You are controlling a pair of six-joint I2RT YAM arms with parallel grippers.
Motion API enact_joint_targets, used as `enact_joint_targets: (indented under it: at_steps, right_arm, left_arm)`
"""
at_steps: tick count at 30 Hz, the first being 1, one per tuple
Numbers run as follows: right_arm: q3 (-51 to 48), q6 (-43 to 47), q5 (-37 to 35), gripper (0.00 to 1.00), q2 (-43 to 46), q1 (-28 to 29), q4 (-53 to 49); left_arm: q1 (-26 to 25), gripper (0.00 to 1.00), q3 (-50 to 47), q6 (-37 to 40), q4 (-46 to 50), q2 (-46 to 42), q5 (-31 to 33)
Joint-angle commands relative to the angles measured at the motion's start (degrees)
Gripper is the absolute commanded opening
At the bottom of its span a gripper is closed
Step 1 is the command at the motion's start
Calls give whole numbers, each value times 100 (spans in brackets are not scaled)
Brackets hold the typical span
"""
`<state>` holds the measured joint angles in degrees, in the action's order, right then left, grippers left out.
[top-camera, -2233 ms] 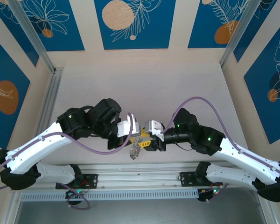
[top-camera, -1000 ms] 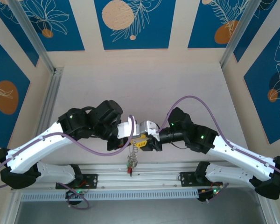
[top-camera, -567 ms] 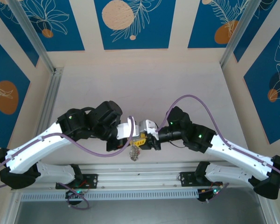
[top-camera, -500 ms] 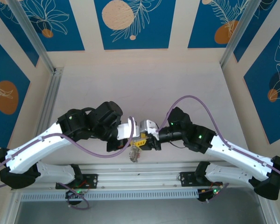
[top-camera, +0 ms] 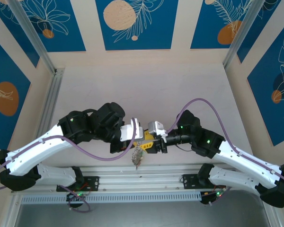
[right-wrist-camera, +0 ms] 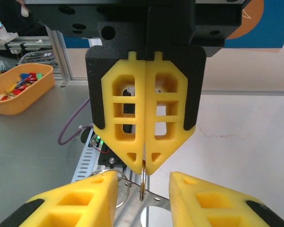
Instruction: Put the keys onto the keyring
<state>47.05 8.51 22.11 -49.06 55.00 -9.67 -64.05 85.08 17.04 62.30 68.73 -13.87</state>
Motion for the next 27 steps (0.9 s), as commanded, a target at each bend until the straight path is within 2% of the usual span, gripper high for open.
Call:
enact_joint_targets:
  at_steps: [1, 12, 14, 19, 25, 27]
  right_arm:
    - [-82, -86, 162, 35, -11, -21, 95]
    - [-45, -60, 92, 31, -256, -25, 157]
    - [-47, -69, 119, 26, -280, -27, 185]
    - [-71, -89, 136, 1, -261, -40, 251]
    - [-232, -223, 127, 0, -101, -25, 539]
    - [-415, -262, 161, 0, 73, -31, 834]
  left_arm:
    - [-72, 0, 237, 50, -192, -20, -116]
    - [-72, 0, 264, 103, -192, -13, -191]
    - [-72, 0, 248, 96, -209, -34, -195]
    - [-75, 0, 196, 81, -212, -53, -171]
    - [-72, 0, 135, 57, -357, -156, -232]
    - [-76, 7, 69, -9, -490, -296, -364]
